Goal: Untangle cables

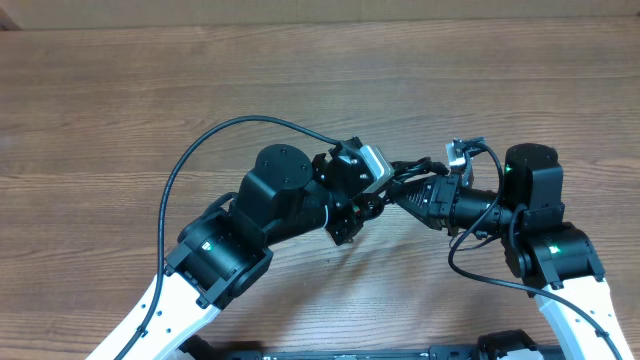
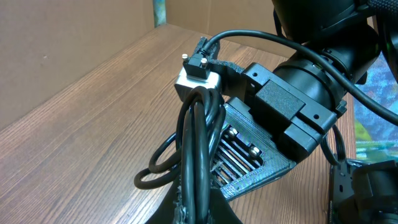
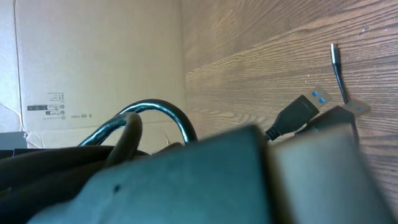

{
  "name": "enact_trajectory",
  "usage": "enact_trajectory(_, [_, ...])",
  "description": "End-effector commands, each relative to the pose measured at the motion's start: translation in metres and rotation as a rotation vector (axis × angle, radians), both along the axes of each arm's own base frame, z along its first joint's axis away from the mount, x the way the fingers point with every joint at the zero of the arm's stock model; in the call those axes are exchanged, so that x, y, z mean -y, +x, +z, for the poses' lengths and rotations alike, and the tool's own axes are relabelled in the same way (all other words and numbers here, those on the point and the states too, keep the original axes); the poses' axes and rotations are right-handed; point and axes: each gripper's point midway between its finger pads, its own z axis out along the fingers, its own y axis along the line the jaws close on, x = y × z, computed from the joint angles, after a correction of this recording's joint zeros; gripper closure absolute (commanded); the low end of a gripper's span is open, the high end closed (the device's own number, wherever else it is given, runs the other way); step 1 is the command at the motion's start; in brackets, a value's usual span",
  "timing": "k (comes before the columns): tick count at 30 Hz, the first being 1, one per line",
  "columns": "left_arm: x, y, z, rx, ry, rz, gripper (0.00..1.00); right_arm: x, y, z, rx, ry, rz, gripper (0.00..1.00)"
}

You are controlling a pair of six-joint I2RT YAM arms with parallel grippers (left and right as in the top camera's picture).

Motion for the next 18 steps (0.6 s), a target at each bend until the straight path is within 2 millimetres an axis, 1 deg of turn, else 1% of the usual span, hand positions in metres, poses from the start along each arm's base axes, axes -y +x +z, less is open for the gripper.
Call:
enact_trajectory(1, [-0.001,-0.004,0.021,0.059,-0.029,-0.008,0.96,-0.001,0.0,0.001,0.015,-0.004,0.003,0.96])
enact_trajectory(7, [-0.013,0.015,0.017,0.081,0.006,0.115,0.96,0.0,-0.003,-0.003,0.013,-0.021,0.016,0.96])
enact_trajectory(9, [-0.024,0.029,0.017,0.085,0.021,0.223,0.96,0.0,-0.007,-0.008,0.006,-0.036,0.027,0.96])
enact_trajectory(10, [-0.036,0.042,0.016,0.09,0.033,0.328,0.96,0.001,-0.01,-0.011,0.005,-0.048,0.037,0.96])
enact_trajectory(11, [-0.043,0.048,0.016,0.098,0.042,0.381,0.96,0.001,-0.011,-0.013,0.006,-0.056,0.045,0.96])
enact_trajectory(16, [-0.068,0.066,0.017,0.134,0.079,0.552,0.96,0.002,-0.02,-0.022,0.019,-0.094,0.083,0.96])
enact_trajectory(18, [-0.071,0.068,0.017,0.14,0.085,0.573,0.96,0.003,-0.022,-0.024,0.022,-0.101,0.092,0.96])
